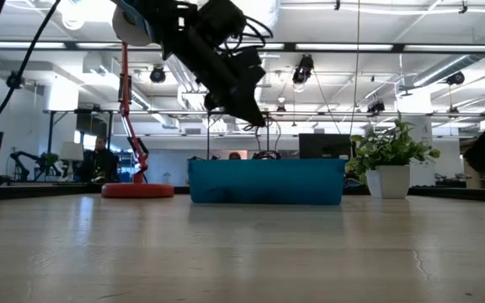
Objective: Pick and place rubber bands into bin
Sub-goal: Put the red rubber band into the blue bin, then return to Home Position
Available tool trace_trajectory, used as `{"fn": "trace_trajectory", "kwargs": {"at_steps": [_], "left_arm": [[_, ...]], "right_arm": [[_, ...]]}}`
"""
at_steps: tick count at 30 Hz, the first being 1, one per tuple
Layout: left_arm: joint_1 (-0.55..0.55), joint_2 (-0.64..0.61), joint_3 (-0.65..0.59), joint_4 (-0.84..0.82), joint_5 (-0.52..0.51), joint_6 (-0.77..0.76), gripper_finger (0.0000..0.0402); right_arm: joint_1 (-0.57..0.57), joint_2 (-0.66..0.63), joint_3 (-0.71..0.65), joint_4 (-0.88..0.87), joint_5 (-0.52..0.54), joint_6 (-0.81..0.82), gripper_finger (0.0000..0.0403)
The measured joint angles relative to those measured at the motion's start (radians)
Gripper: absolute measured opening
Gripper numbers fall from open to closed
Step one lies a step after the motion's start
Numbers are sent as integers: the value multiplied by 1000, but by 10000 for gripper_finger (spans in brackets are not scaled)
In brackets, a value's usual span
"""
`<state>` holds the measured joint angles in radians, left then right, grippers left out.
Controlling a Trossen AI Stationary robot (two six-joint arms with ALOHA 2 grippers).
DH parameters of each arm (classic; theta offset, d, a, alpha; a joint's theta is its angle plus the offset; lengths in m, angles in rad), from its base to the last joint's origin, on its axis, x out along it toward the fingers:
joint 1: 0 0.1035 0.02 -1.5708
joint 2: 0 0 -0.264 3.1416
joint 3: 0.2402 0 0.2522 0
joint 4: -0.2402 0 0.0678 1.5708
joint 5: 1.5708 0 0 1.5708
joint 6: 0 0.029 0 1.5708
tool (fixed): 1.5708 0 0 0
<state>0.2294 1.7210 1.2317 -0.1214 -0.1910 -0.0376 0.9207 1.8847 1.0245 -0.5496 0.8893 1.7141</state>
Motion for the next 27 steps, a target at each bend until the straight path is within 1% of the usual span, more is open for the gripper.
{"fn": "trace_trajectory", "kwargs": {"at_steps": [3,6,9,14,16,18,21,23,25,27], "left_arm": [[28,0,-2,-4,33,39,2],[41,0,-2,-23,87,78,23],[47,0,-2,-32,150,96,63],[47,0,-3,-32,162,97,142],[47,0,-3,-38,173,97,171],[49,0,-3,-59,214,104,194],[55,0,-9,-62,300,119,215],[55,-1,-13,-62,340,143,221],[58,-1,-15,-65,394,174,223],[59,-2,-15,-71,459,199,223]], "right_arm": [[-15,0,0,1,0,15,61],[-37,0,1,6,0,11,61],[-62,0,21,7,0,-27,61],[-107,0,72,7,6,-70,61],[-126,-5,100,7,27,-48,61],[-145,-17,129,7,75,-61,61],[-171,-47,173,8,183,-153,61],[-188,-74,196,7,243,-235,61],[-205,-110,216,7,269,-317,61],[-223,-153,233,7,271,-405,61]]}}
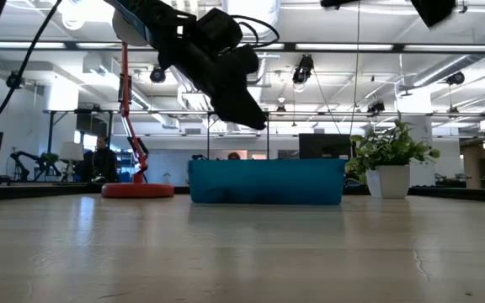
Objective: Pick and place rubber bands into bin
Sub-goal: Return to Home Position
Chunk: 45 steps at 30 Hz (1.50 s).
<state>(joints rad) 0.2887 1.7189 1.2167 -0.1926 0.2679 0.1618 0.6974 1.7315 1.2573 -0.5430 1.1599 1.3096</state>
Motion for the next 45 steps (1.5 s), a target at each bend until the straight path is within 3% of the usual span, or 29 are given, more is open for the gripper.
{"fn": "trace_trajectory", "kwargs": {"at_steps": [5,13,18,21,24,28,32,35,41,45], "left_arm": [[1,-7,0,0,101,33,224],[4,-123,0,9,87,25,224],[4,-242,0,75,-49,29,224],[5,-302,0,154,-162,29,224],[5,-342,0,280,-289,28,224],[6,-395,0,385,-332,4,224],[4,-422,-24,489,-167,52,224],[4,-413,-70,572,-68,54,224],[4,-380,-163,605,-54,-10,224],[2,-378,-248,716,14,-49,224]], "right_arm": [[-42,-102,48,1,7,-257,61],[-61,-286,191,2,148,-673,61],[-59,-399,250,-6,121,-1017,61],[-68,-482,241,-97,105,-1072,61],[-97,-575,215,-263,23,-1038,61],[-153,-692,135,-417,-128,-974,61],[-187,-845,-16,-395,-214,-1038,61],[-201,-977,-159,-318,-303,-1093,61],[-208,-1274,-443,-11,-467,-1237,61],[-208,-1443,-586,71,-509,-1281,59]]}}
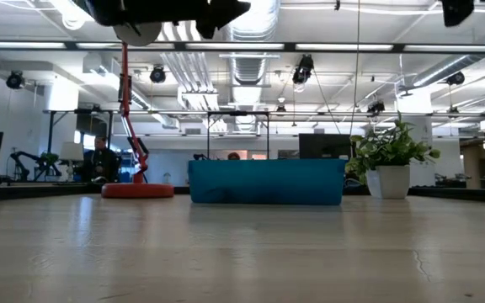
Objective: Pick and place rubber bands into bin
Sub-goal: Return to Home Position
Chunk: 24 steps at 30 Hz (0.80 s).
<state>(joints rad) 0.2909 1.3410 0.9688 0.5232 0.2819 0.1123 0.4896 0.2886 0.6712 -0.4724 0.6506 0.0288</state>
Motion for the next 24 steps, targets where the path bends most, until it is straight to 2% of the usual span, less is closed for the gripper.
{"fn": "trace_trajectory", "kwargs": {"at_steps": [6,8,10,15,18,24], "left_arm": [[10,-8,-114,238,15,-3,224],[11,-11,-126,261,15,-4,224],[11,-11,-126,254,26,-5,224],[15,-4,-127,252,143,-5,224],[15,-4,-128,256,154,-5,224],[17,-4,-132,254,159,-47,224]], "right_arm": [[0,-226,-118,20,-9,46,46],[0,-285,-139,27,-20,40,42],[0,-289,-145,37,-16,26,39],[0,-278,-136,-2,-22,45,32],[0,-289,-130,-67,-7,85,31],[0,-288,-110,-75,8,84,31]]}}
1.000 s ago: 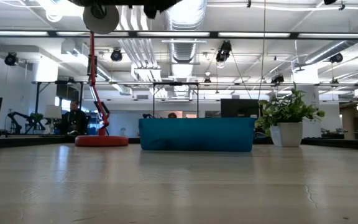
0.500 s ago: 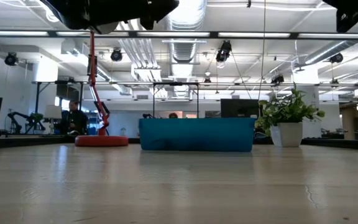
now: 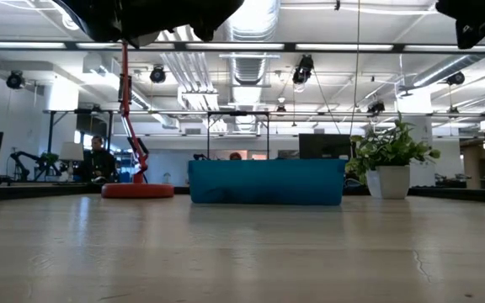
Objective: Pick and place rubber bands into bin
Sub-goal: Return to Home Position
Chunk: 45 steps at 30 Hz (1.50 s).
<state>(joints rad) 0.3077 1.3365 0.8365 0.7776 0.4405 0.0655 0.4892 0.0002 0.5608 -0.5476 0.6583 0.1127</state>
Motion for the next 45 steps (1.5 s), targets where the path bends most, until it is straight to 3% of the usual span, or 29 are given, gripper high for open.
{"fn": "trace_trajectory", "kwargs": {"at_steps": [8,13,20,30,39,45], "left_arm": [[-2,2,-11,0,26,-59,224],[-2,2,-12,33,26,-60,224],[-2,2,-12,39,26,-60,224],[-2,2,-12,34,26,-60,224],[-2,3,-28,34,26,-62,224],[-1,3,-27,35,25,-61,224]], "right_arm": [[2,57,-27,101,-176,0,27],[-5,72,-89,157,-156,5,26],[-86,20,-142,224,-234,-12,26],[-213,0,-119,68,-324,23,26],[-245,0,-119,100,-329,19,26],[-266,76,-174,259,-490,51,17]]}}
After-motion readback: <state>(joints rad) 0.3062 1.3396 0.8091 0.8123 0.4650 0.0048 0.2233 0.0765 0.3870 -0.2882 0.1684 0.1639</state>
